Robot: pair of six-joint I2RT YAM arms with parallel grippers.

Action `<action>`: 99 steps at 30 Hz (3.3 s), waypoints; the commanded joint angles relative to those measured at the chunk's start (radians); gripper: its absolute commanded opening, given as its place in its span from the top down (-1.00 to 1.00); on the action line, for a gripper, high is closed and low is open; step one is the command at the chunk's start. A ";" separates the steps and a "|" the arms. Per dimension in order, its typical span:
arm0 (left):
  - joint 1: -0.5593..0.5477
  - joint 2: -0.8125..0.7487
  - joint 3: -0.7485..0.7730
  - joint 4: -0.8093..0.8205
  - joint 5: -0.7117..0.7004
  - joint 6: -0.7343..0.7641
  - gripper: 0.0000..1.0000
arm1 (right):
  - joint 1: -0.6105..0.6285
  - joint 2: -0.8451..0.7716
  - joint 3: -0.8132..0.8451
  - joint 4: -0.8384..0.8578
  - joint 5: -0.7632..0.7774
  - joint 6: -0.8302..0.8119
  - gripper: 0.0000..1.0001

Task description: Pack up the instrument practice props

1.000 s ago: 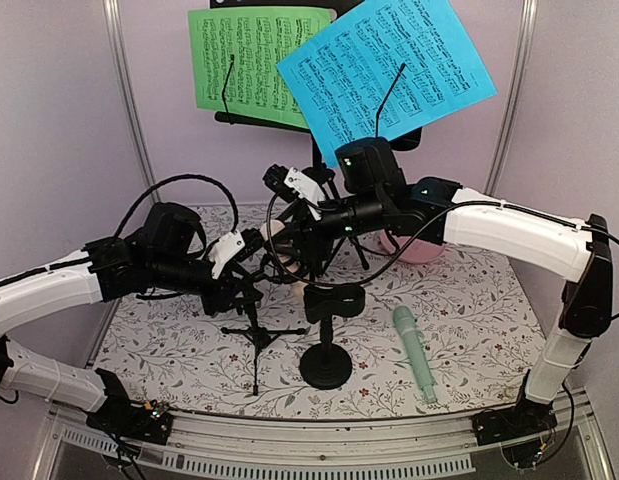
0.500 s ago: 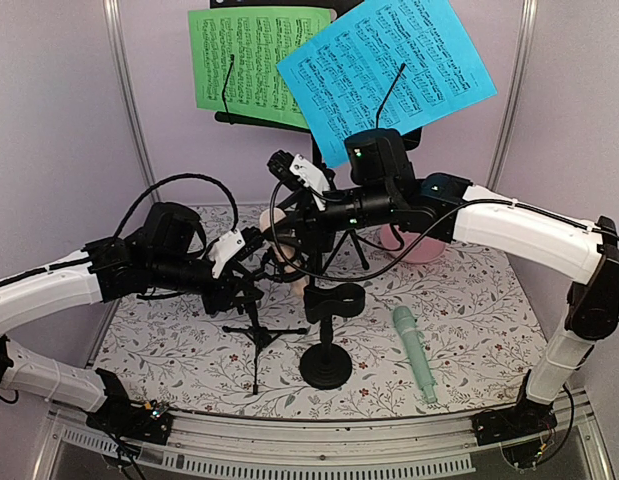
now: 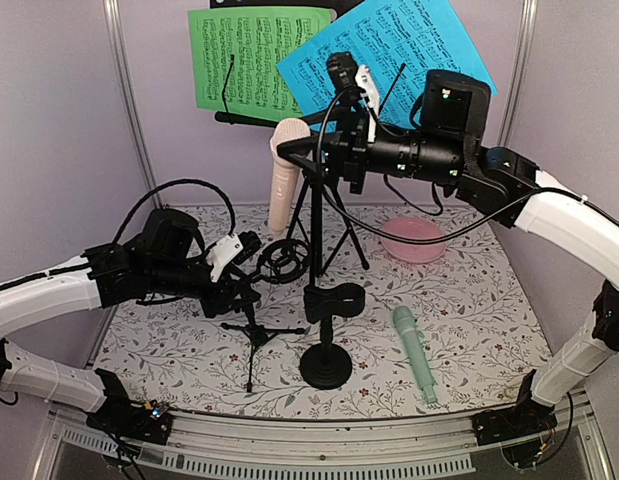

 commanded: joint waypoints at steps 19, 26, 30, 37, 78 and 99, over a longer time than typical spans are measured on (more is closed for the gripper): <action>-0.009 -0.066 -0.066 0.072 -0.109 -0.048 0.73 | 0.004 -0.470 -0.282 -0.146 0.504 0.078 0.05; -0.010 -0.085 -0.087 0.062 -0.115 -0.073 0.13 | 0.002 -0.474 -0.313 -0.466 0.745 0.322 0.12; -0.011 -0.111 -0.101 0.064 -0.115 -0.086 -0.19 | -0.027 -0.472 -0.341 -0.547 0.710 0.418 0.11; -0.011 -0.150 -0.115 0.066 -0.118 -0.093 -0.27 | -0.190 -0.416 -0.387 -0.723 0.547 0.515 0.10; 0.400 -0.112 -0.119 0.193 -0.555 0.035 0.95 | -0.556 -0.016 -0.558 -0.681 0.236 0.431 -0.45; 0.721 0.133 -0.063 0.364 -0.542 -0.225 0.59 | -0.556 -0.166 -0.568 -0.678 0.274 0.437 -0.45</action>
